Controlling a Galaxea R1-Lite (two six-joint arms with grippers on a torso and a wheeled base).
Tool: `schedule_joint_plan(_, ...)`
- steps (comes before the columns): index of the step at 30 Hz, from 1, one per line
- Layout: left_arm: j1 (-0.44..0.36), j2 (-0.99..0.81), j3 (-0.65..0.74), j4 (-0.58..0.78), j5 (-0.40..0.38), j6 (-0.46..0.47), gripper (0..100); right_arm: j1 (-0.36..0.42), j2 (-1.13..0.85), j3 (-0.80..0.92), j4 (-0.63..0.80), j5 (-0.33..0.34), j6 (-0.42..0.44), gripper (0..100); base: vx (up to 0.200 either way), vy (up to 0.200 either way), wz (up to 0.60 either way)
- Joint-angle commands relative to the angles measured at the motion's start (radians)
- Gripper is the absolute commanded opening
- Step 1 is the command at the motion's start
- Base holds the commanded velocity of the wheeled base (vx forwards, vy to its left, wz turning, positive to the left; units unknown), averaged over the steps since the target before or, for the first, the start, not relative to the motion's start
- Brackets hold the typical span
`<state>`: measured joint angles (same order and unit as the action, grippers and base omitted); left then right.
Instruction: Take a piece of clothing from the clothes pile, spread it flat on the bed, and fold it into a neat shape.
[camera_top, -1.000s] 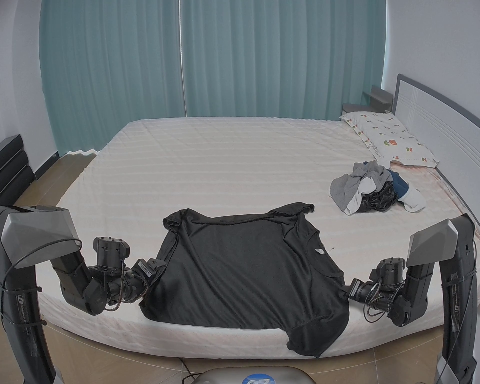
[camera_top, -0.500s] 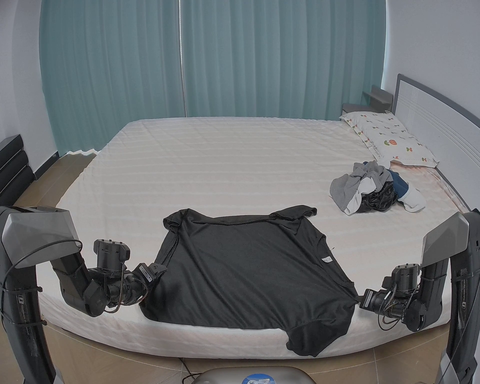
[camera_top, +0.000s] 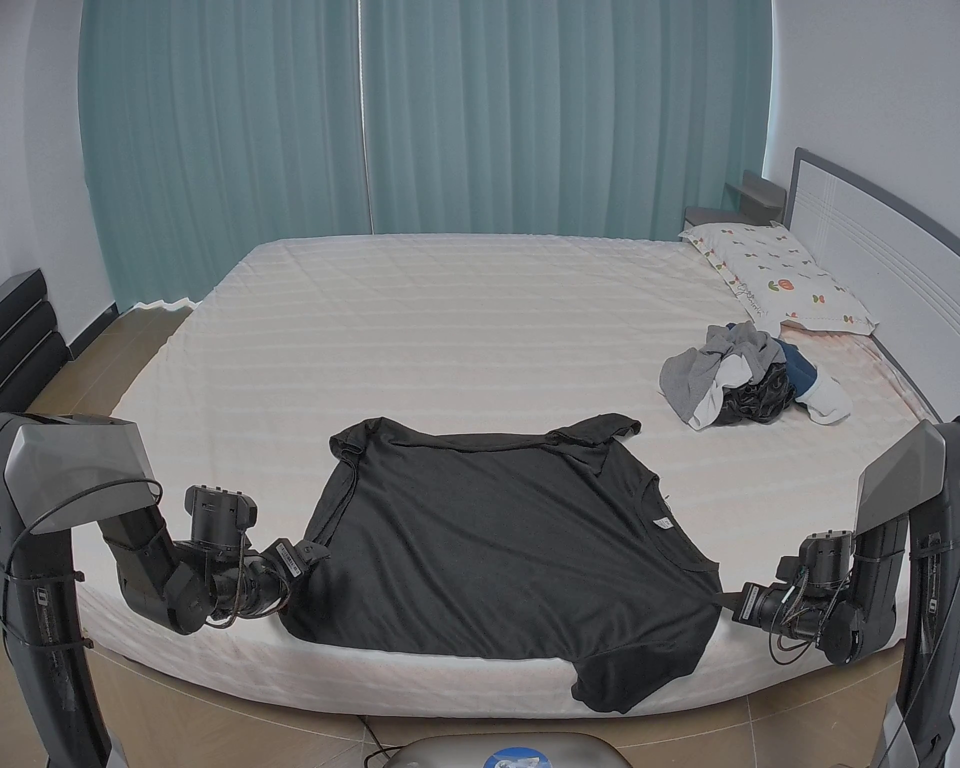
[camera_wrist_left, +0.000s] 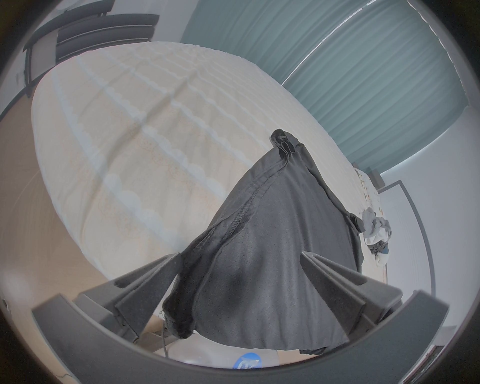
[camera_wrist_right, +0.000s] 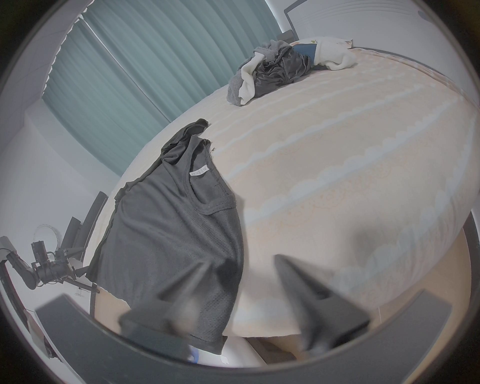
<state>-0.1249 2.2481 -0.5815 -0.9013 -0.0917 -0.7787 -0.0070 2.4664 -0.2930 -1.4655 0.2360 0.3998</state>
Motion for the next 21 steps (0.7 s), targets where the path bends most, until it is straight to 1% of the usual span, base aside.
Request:
schedule_joint_plan(1,0.002,0.016,0.002,0.001,0.007,0.027,100,0.001,0.005,0.000,0.001,0.008,0.007,100,0.000,0.000,0.00)
schedule_joint_plan(7,-0.005,0.039,0.014,-0.001,0.009,0.050,100,0.001,0.023,-0.008,-0.001,0.013,0.011,100,0.000,0.000,0.00)
schedule_joint_plan(8,-0.005,0.047,0.023,-0.002,0.012,0.088,100,-0.001,0.029,-0.006,-0.001,0.013,0.010,100,0.000,0.000,0.00)
schedule_joint_plan(9,-0.005,0.047,0.023,-0.001,0.012,0.095,100,-0.001,0.031,-0.005,-0.001,0.014,0.010,100,0.000,0.000,0.00)
schedule_joint_plan(17,-0.007,0.050,0.023,0.001,0.020,0.101,100,0.001,0.055,0.005,-0.044,0.013,0.039,100,0.000,0.000,0.00)
schedule_joint_plan(19,-0.009,0.053,0.025,0.001,0.036,0.102,100,0.002,0.062,0.006,-0.058,0.013,0.039,100,0.000,0.000,0.00)
schedule_joint_plan(20,-0.009,0.053,0.026,0.001,0.040,0.107,0,0.002,0.062,0.006,-0.058,0.013,0.039,100,0.000,0.000,0.00)
schedule_joint_plan(21,-0.007,0.051,0.029,0.002,0.040,0.116,0,0.002,0.062,0.006,-0.058,0.013,0.039,100,0.000,0.000,0.00)
